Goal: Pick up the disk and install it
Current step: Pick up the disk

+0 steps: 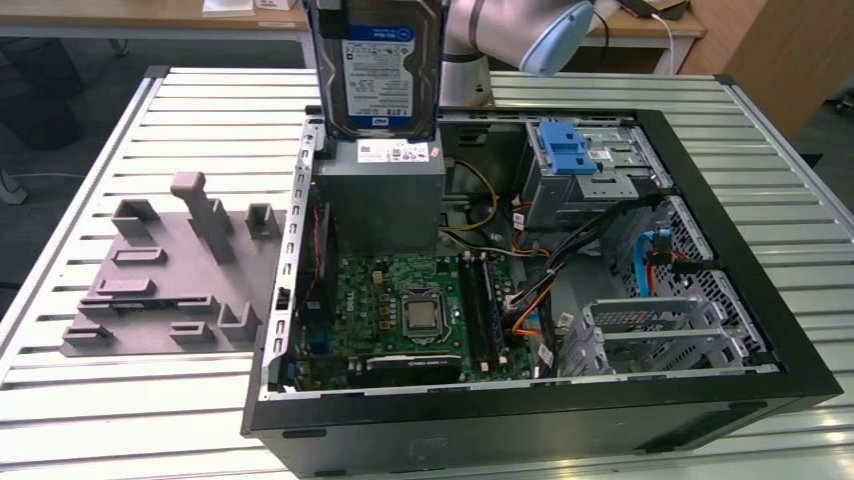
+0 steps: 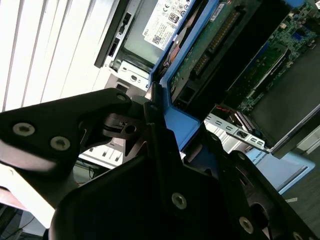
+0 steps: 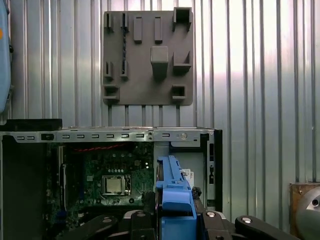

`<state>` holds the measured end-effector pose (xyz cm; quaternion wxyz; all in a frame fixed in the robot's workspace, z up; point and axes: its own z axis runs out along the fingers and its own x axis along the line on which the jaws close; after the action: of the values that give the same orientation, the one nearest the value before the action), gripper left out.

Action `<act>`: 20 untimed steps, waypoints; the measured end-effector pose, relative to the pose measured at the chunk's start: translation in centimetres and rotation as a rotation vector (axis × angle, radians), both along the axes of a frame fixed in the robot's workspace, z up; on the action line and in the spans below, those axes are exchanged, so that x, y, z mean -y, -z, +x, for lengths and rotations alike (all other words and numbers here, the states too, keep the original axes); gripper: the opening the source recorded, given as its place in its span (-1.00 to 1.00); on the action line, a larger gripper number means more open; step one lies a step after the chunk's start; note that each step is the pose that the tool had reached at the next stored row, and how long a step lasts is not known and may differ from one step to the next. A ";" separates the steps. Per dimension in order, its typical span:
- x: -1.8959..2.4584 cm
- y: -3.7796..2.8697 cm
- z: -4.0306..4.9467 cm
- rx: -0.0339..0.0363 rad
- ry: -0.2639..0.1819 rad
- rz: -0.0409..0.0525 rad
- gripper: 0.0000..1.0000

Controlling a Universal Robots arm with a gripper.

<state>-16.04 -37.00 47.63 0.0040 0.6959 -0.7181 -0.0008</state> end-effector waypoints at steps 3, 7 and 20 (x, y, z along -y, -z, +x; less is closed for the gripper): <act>0.17 0.00 0.19 0.0000 0.001 0.0000 -0.27; 0.38 0.00 0.41 0.0000 0.001 0.0000 -0.27; 1.10 0.00 1.20 -0.0001 0.005 -0.0001 -0.27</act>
<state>-14.84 -38.11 47.63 0.0041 0.6943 -0.7197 -0.0008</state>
